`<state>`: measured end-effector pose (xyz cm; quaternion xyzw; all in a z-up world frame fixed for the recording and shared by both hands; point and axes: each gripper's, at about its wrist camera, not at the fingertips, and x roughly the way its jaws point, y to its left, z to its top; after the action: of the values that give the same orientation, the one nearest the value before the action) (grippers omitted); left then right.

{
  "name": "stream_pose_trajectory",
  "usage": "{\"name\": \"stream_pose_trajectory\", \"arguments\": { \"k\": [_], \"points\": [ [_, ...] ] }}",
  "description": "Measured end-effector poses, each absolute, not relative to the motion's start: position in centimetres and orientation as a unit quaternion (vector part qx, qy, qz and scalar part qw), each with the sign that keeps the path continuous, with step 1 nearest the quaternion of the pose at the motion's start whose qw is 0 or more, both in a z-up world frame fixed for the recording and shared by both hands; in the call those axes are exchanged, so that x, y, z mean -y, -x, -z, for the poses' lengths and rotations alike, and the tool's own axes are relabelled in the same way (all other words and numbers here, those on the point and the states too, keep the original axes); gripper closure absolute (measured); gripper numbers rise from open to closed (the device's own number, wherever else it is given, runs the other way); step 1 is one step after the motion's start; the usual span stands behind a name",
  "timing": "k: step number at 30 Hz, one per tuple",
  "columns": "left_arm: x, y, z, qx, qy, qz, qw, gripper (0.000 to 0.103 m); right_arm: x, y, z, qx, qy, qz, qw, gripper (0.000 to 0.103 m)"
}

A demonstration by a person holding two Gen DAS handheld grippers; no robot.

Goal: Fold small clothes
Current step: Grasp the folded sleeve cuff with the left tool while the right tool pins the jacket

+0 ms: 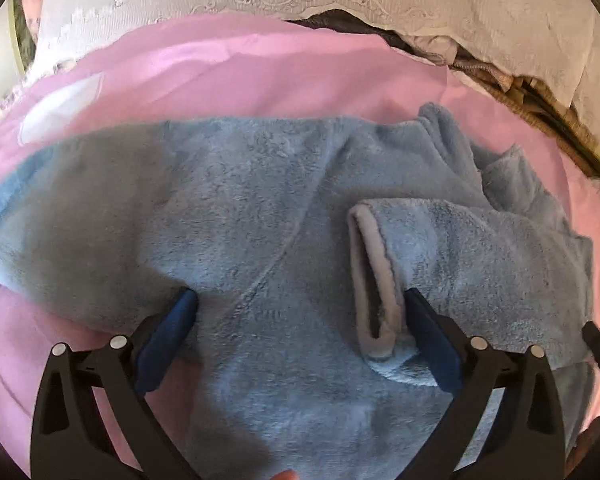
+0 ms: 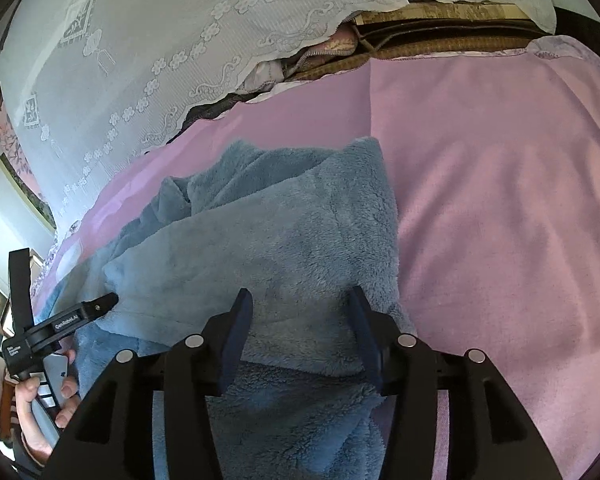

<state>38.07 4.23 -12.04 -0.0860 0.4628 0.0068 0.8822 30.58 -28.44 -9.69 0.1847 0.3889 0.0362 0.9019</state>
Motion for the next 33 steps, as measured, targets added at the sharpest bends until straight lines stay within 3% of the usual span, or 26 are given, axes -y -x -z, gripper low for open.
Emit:
{"name": "stream_pose_trajectory", "arguments": {
  "k": [6,14,18,23,29,31,33],
  "points": [
    [-6.4,-36.8,9.9,-0.440,0.207,0.093,0.869,0.005,28.5,-30.6,9.7,-0.388,-0.189,-0.038,0.901,0.052],
    [-5.1,-38.1,10.5,-0.453,0.228,0.142,0.850,0.005,28.4,-30.6,9.7,-0.388,-0.189,-0.038,0.901,0.052],
    [-5.3,-37.3,9.6,-0.433,0.265,0.188,0.841,0.020,28.5,-30.5,9.7,-0.387,-0.190,-0.039,0.901,0.052],
    [-4.4,-37.4,10.0,-0.441,0.243,0.180,0.845,0.022,28.5,-30.5,9.7,-0.387,-0.189,-0.039,0.902,0.051],
    [-5.0,-37.9,11.2,-0.450,0.258,0.185,0.835,0.040,28.4,-30.6,9.8,-0.387,-0.188,-0.039,0.902,0.050],
    [-5.4,-38.0,11.5,-0.448,0.263,0.182,0.835,0.053,28.4,-30.5,9.8,-0.387,-0.189,-0.039,0.902,0.050],
    [-5.8,-38.0,11.5,-0.444,0.272,0.186,0.833,0.081,28.4,-30.5,9.8,-0.387,-0.189,-0.039,0.902,0.050]
  ]
}}
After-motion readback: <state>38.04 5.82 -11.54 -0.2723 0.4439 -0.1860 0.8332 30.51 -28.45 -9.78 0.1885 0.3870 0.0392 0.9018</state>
